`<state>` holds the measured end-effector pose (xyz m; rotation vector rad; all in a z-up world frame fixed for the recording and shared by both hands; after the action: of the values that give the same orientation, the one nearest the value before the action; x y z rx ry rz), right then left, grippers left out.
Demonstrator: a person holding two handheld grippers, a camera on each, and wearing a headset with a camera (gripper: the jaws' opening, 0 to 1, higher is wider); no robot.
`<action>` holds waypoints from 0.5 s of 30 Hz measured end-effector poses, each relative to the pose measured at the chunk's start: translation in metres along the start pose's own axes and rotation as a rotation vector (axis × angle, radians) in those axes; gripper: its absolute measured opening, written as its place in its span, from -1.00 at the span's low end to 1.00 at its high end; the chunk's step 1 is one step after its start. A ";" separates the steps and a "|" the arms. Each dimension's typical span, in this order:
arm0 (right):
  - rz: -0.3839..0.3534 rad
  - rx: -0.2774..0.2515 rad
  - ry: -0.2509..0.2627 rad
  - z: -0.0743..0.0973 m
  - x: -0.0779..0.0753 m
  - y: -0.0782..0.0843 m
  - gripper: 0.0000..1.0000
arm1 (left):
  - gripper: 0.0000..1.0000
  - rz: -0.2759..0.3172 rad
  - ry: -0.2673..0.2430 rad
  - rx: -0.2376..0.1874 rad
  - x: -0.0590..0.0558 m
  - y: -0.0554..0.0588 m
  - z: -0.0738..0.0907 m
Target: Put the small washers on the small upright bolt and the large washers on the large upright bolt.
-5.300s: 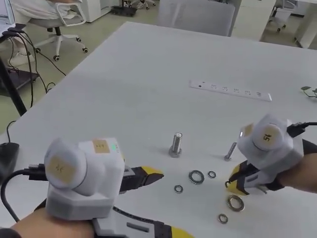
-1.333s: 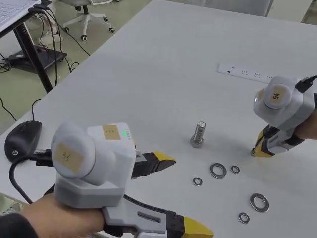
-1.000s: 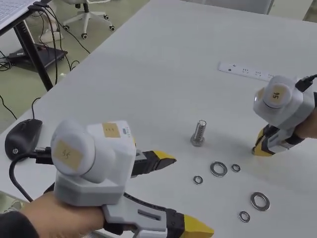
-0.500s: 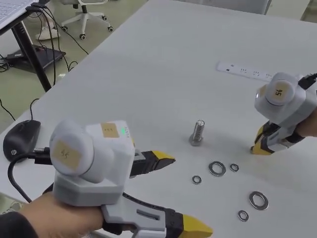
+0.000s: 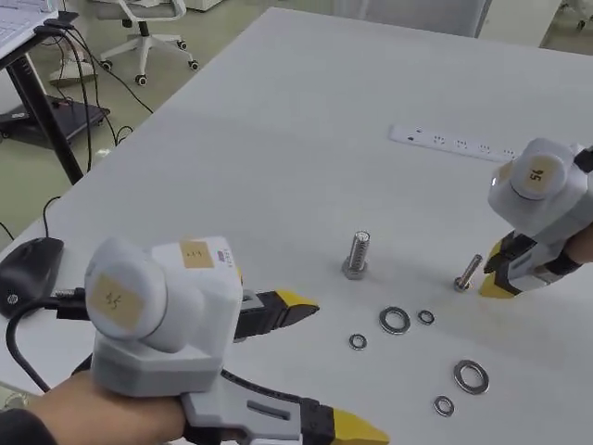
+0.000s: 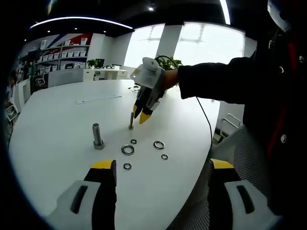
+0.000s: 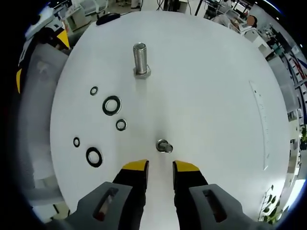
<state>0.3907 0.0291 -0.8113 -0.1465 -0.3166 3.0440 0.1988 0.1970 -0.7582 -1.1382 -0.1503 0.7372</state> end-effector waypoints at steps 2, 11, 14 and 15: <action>-0.010 -0.006 0.001 0.003 0.005 0.002 -0.57 | 0.55 -0.003 0.004 0.000 -0.001 0.000 0.000; -0.028 -0.028 0.012 0.012 0.029 0.008 -0.57 | 0.55 -0.010 0.015 0.000 -0.003 0.000 -0.001; -0.026 -0.039 0.008 0.012 0.039 0.005 -0.57 | 0.55 -0.015 0.019 0.000 -0.004 0.000 -0.001; -0.025 -0.040 0.008 0.012 0.041 0.004 -0.57 | 0.55 -0.018 0.018 0.000 -0.004 0.000 -0.001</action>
<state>0.3487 0.0267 -0.8041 -0.1564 -0.3767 3.0129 0.1958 0.1937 -0.7573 -1.1422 -0.1451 0.7113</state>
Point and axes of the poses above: the centre of the closed fingertips' face, and the gripper's own axes: z roughly backward along the fingers, x roughly to its left, y roughly out of its underside, the point moved 4 cm from there along z, roughly backward along the fingers, and after that the axes turned 2 degrees about x, right-handed, at the moved point
